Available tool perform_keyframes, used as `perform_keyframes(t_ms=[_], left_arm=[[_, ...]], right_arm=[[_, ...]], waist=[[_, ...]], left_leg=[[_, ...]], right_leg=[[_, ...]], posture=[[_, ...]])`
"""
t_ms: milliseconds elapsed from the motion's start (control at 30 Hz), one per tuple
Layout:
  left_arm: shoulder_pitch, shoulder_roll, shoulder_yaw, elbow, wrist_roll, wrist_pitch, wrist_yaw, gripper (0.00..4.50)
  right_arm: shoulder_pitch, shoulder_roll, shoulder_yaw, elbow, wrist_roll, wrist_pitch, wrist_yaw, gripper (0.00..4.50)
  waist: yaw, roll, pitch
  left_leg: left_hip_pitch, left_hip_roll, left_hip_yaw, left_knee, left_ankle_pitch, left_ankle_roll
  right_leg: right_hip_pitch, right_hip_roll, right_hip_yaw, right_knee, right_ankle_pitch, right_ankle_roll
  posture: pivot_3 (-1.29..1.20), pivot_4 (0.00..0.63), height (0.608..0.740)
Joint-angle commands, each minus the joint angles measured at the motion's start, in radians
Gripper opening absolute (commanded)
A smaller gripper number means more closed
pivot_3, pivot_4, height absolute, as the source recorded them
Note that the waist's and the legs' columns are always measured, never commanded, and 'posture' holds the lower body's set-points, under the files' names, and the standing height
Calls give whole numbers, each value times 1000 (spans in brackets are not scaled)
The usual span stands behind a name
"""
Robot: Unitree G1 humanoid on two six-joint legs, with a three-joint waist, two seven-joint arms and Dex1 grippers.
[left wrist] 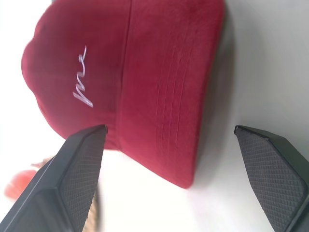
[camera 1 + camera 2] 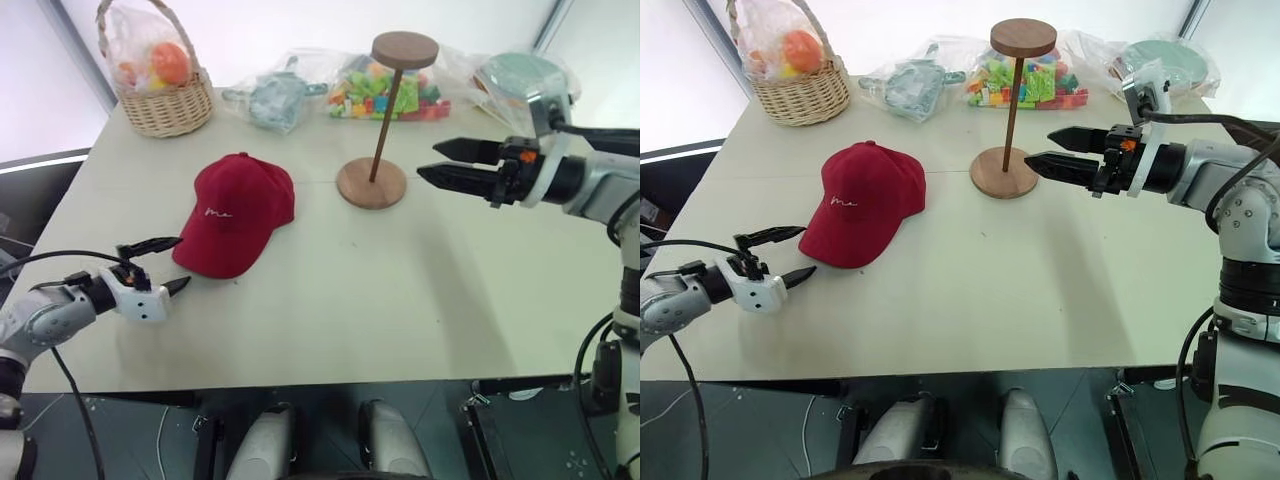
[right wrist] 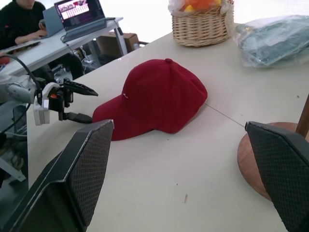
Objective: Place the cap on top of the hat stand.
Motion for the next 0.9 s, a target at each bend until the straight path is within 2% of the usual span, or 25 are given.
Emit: perform_keyframes(t_ms=[33, 267, 400, 500, 533, 733, 900], left_arm=[[-54, -2, -109, 87, 184, 32, 178, 4426], [-239, -55, -313, 206, 393, 82, 501, 4426], [-327, -94, -383, 271, 421, 92, 575, 4426], [-372, -108, -412, 299, 412, 80, 600, 3608], [-381, -108, -422, 303, 411, 78, 609, 3208], [-408, -97, -473, 294, 420, 65, 674, 96], [-414, -90, -478, 245, 412, 63, 727, 35]], right_arm=[[-30, -6, -23, -10, 2, -19, -3, 4500], [-33, -6, -27, -17, -1, -16, -19, 4500], [-27, -10, -33, -24, 0, -15, -27, 4500], [-17, -10, -41, -33, 4, -14, -37, 4500], [-12, -10, -43, -37, 5, -14, -41, 4500], [1, -6, -54, -43, 7, -21, -57, 4500], [0, 3, -48, -39, 8, -30, -60, 4500]], waist=[[6, 1, -1], [35, 2, -1], [48, 2, -1], [55, 2, -1], [54, 2, -1], [49, 1, -1], [40, 0, 0]], left_leg=[[1, 0, 0, 0, 0, 0], [10, 0, -2, 0, 1, 1], [10, 0, -2, 0, 3, 1], [10, -1, -2, 1, 3, 1], [10, -1, -2, 1, 3, 1], [6, 0, -1, 1, 3, 2], [6, 0, -1, 0, 3, 2]], right_leg=[[0, 0, 0, 0, 0, 0], [11, 2, -1, 1, 0, 0], [12, 2, -1, 1, 1, 2], [12, 2, -1, 1, 1, 2], [12, 2, -1, 1, 1, 2], [8, 2, -1, 0, 1, 2], [8, 2, -1, 0, 1, 2]], posture=[[0, 150, 740], [0, 150, 740], [0, 150, 740], [0, 150, 740], [0, 150, 740], [0, 150, 740], [0, 150, 740]])
